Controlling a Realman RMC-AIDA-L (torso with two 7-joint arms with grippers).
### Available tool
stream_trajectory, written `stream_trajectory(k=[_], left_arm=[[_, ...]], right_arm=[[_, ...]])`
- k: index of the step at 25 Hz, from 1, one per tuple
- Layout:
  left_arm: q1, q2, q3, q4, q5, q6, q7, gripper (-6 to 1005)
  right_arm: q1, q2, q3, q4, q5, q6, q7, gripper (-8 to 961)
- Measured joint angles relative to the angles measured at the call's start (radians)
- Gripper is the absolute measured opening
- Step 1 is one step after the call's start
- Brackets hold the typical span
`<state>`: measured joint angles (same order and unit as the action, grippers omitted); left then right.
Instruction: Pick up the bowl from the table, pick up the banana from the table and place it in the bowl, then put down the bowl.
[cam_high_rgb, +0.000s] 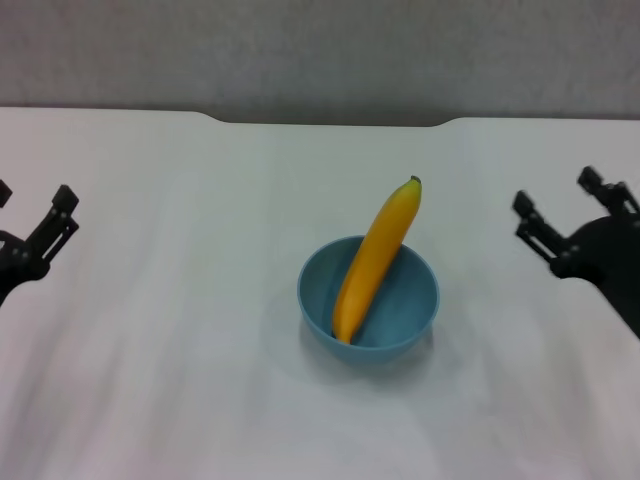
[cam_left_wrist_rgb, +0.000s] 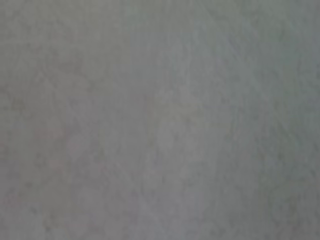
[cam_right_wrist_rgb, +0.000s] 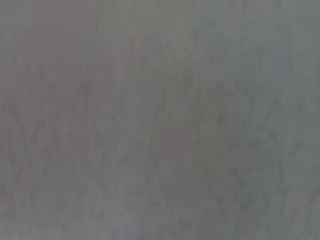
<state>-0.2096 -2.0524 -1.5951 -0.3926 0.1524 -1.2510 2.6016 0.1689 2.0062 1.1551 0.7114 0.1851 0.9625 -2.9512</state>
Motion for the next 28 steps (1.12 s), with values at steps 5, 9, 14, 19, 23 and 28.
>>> stream_trajectory(k=[5,9,14,19,23,28], left_arm=[[-0.020,-0.001,0.000,0.030,-0.025,-0.004,0.010,889],[-0.036,-0.004,0.000,0.071,-0.052,0.001,0.041,889],[-0.044,-0.008,0.001,0.118,-0.083,0.008,0.083,889],[-0.052,-0.008,-0.001,0.155,-0.084,0.042,0.087,889],[-0.057,-0.008,-0.002,0.157,-0.085,0.088,0.082,889],[-0.069,-0.008,-0.004,0.157,-0.085,0.134,0.067,889]], right_arm=[[0.042,0.002,0.036,-0.187,0.010,0.207,0.075,867],[0.092,0.004,0.029,-0.353,0.082,0.338,0.104,861],[0.100,0.008,0.025,-0.403,0.122,0.353,0.106,860],[0.092,0.011,0.024,-0.433,0.131,0.353,0.109,860],[0.091,0.011,0.023,-0.439,0.131,0.342,0.110,861],[0.098,0.011,0.004,-0.441,0.131,0.331,0.112,861]])
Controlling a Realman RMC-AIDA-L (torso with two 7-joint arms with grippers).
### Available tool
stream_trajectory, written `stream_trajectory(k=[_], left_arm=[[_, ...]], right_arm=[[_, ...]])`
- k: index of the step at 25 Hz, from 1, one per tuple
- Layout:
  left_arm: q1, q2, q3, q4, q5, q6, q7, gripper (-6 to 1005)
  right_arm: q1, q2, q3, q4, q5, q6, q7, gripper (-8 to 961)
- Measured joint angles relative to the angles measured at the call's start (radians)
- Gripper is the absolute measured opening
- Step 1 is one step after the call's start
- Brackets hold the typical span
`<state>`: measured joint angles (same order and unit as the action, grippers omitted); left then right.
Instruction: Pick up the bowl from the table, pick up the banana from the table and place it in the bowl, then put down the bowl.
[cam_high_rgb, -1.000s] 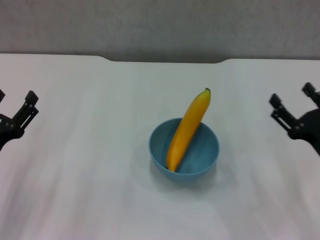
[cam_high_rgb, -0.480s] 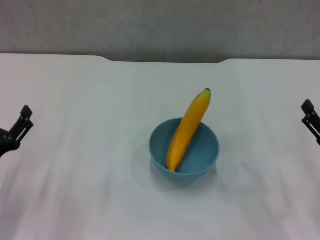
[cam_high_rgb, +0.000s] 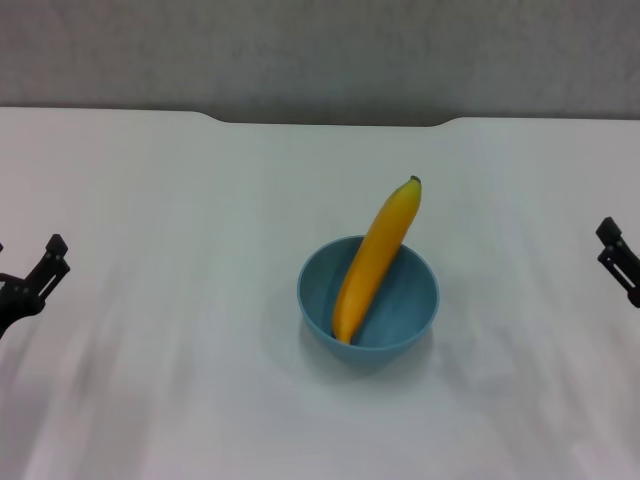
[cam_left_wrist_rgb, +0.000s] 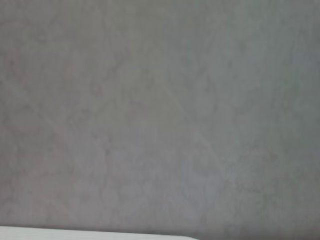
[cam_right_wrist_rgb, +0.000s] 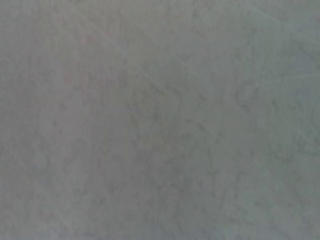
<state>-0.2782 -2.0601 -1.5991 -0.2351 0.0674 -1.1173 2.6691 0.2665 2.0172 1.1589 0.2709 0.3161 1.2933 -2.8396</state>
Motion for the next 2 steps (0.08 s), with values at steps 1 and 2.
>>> stream_trajectory(k=[1,2], left_arm=[[-0.001,0.000,-0.001,0.000,0.000,0.002,-0.001,889],[-0.001,0.000,-0.002,0.000,0.000,0.003,-0.001,889]], right_arm=[[0.000,0.000,-0.003,0.000,0.000,0.000,0.000,861],[0.000,0.000,-0.005,0.000,0.000,0.000,0.000,861]])
